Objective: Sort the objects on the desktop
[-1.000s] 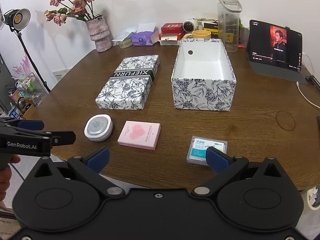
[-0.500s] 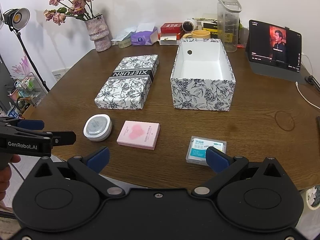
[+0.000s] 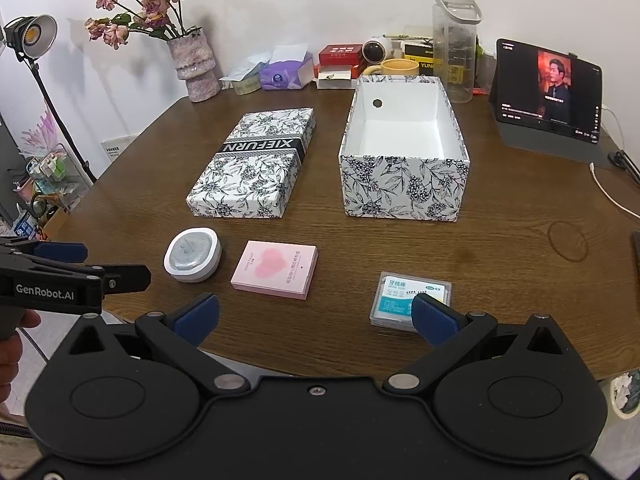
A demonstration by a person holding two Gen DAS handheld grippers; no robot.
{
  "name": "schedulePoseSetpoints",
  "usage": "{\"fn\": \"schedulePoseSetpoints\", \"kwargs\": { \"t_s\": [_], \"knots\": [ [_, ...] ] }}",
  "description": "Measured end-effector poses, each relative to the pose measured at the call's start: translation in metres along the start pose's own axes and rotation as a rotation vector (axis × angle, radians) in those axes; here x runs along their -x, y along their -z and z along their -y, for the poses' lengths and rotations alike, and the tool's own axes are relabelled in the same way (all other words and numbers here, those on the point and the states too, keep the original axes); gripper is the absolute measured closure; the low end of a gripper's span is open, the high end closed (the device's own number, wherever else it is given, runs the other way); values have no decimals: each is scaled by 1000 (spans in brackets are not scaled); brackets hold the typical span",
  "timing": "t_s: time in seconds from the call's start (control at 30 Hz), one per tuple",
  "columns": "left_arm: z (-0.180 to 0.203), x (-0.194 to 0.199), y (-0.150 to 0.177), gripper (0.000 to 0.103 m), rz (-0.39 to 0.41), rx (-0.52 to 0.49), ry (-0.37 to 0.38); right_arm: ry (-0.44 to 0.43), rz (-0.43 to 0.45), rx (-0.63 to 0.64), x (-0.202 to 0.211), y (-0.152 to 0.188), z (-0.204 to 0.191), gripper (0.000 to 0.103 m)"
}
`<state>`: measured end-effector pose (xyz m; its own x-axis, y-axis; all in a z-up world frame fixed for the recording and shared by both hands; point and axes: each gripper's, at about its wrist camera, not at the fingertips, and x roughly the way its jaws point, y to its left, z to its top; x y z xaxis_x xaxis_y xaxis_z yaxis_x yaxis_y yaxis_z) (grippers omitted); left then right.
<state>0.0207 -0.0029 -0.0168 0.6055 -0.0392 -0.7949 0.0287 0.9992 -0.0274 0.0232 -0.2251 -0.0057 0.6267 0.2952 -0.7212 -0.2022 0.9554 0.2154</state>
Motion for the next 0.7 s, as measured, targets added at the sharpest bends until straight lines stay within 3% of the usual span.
{"fn": "schedulePoseSetpoints", "kwargs": {
  "t_s": [0.33,0.7],
  "knots": [
    [-1,-10,-6,0,-21,-1,-4,5,-8,-10,-6,-7,3,0],
    [-18,-73,-36,0,-150,32,-66,21,-37,-43,-21,-20,13,0]
  ]
}}
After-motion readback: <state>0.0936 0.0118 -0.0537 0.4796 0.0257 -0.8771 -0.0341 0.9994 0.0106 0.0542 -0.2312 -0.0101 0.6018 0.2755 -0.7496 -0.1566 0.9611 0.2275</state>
